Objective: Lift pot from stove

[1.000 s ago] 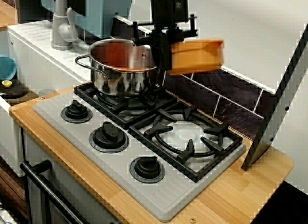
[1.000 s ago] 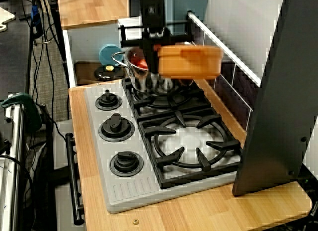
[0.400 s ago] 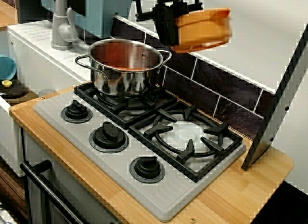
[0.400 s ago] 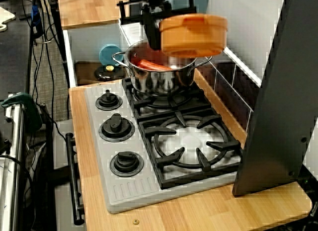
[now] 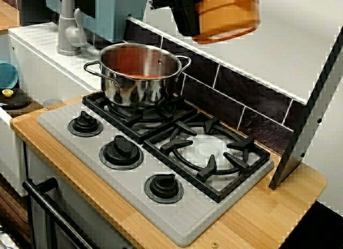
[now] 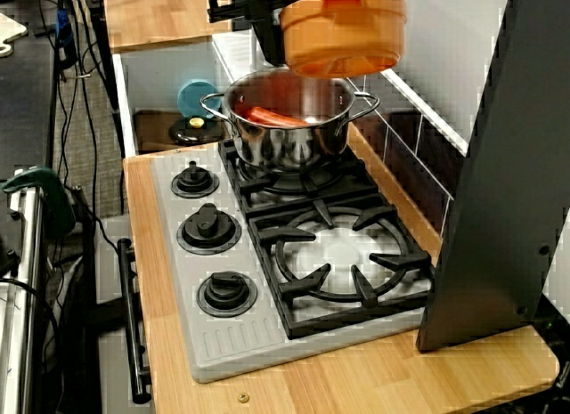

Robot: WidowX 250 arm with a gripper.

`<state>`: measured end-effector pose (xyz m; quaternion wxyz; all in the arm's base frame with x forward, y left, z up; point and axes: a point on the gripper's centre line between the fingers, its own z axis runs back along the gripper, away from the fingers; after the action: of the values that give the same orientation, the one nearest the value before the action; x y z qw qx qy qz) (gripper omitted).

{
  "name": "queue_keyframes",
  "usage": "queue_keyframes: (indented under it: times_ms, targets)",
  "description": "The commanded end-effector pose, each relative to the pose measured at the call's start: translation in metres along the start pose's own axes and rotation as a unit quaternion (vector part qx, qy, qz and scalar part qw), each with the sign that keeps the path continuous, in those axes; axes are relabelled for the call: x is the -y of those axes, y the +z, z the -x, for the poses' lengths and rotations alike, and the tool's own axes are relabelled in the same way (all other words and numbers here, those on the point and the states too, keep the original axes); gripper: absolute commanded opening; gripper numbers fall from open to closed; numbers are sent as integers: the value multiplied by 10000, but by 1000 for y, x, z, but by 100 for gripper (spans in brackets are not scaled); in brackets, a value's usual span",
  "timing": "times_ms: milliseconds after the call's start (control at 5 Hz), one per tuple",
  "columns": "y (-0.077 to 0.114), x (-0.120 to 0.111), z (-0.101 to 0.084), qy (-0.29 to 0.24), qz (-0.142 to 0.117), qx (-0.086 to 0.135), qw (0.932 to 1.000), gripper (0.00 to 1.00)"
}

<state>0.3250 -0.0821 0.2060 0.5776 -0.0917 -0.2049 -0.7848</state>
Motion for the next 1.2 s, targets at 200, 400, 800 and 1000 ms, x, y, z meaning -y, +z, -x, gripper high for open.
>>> queue_keyframes:
  times_ms: [200, 400, 800, 1000]
  targets:
    - [42, -1, -18, -239, -497, 57, 9985, 0]
    - [45, -3, -19, -220, -525, 80, 9983, 0]
    - [51, -5, -19, -215, -557, 124, 9981, 0]
    - [51, -5, -19, -211, -556, 124, 9982, 0]
